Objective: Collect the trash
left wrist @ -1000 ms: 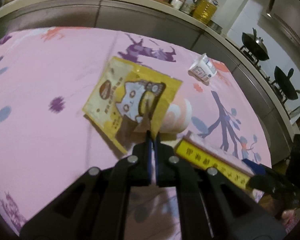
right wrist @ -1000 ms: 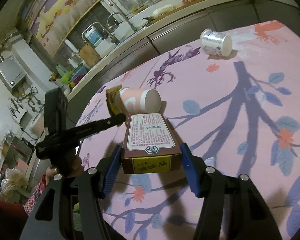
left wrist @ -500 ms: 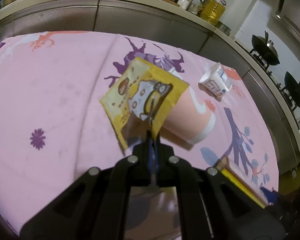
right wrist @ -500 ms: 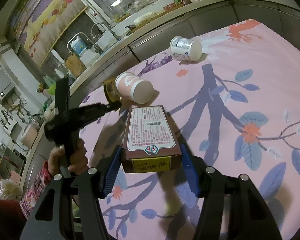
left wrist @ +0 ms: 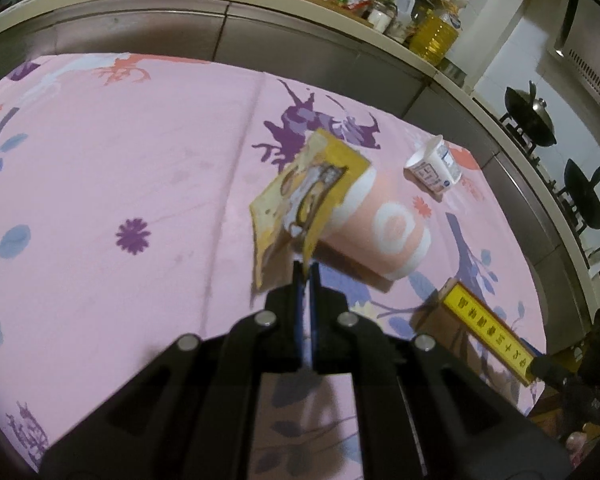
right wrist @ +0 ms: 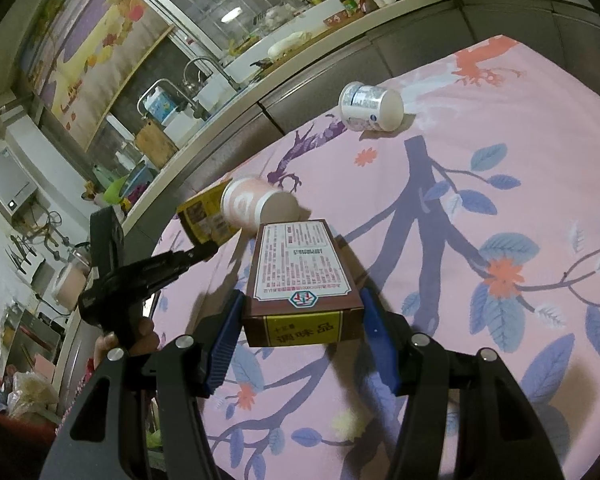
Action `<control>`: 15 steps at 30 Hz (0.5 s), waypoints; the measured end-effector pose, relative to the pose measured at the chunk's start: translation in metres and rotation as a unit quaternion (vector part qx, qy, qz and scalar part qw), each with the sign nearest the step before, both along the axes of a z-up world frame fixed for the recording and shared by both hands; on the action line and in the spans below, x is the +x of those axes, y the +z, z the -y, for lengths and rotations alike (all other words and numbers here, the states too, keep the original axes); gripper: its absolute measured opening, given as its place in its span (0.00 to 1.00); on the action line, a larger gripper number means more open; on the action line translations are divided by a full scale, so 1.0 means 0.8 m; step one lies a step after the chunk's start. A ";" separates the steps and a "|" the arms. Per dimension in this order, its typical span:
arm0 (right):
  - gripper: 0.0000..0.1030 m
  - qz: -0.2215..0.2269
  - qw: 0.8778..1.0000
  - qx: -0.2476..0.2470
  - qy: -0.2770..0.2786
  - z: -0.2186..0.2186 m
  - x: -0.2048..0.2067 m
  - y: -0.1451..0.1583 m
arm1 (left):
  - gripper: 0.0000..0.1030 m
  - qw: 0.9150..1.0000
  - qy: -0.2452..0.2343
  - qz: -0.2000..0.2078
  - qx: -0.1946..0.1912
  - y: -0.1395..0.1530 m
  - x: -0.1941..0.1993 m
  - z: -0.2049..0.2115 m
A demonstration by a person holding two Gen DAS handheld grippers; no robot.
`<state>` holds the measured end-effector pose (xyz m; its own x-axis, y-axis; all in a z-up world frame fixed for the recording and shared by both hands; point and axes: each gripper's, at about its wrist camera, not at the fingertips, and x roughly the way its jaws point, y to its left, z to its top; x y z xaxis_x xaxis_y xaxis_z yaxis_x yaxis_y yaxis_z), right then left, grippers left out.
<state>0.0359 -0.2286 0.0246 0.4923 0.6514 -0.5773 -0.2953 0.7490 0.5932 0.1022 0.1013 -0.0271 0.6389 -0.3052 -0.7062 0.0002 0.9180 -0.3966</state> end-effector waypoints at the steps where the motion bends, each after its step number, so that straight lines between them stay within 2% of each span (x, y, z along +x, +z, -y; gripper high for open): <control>1: 0.55 0.001 1.000 0.003 -0.002 0.003 0.000 0.002 | 0.02 1.000 0.000 0.002 0.000 0.002 -0.002 -0.001; 15: 0.55 0.013 1.000 0.020 -0.015 0.013 -0.002 0.013 | 0.02 1.000 -0.007 -0.001 0.005 0.001 -0.009 0.010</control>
<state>0.0342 -0.2393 0.0354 0.5263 0.6583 -0.5382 -0.2880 0.7335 0.6157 0.0946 0.0932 -0.0259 0.6328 -0.3066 -0.7110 0.0112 0.9218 -0.3875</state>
